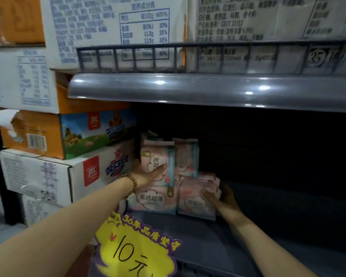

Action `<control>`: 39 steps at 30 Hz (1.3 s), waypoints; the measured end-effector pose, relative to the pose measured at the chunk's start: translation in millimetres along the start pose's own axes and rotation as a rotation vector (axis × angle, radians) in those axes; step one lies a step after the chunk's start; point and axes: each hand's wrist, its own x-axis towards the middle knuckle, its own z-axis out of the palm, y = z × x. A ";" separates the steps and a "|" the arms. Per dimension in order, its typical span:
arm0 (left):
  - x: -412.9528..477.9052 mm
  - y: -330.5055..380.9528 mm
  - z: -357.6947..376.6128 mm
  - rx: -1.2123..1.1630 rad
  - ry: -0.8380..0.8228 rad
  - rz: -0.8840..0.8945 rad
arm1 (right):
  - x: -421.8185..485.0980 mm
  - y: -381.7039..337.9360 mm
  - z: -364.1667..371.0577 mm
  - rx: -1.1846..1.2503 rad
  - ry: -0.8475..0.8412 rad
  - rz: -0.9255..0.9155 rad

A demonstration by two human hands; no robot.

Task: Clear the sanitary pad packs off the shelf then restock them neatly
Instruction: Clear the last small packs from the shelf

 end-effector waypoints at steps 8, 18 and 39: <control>25.3 -15.8 -11.9 0.192 -0.073 0.120 | -4.6 16.9 7.7 -0.224 0.044 0.025; -40.3 10.5 -48.1 -0.106 -0.204 0.197 | -116.3 -80.7 -28.8 0.051 0.175 -0.084; -305.5 -70.3 -31.3 -0.632 -0.635 -0.010 | -326.4 -49.7 79.0 0.035 -0.084 0.310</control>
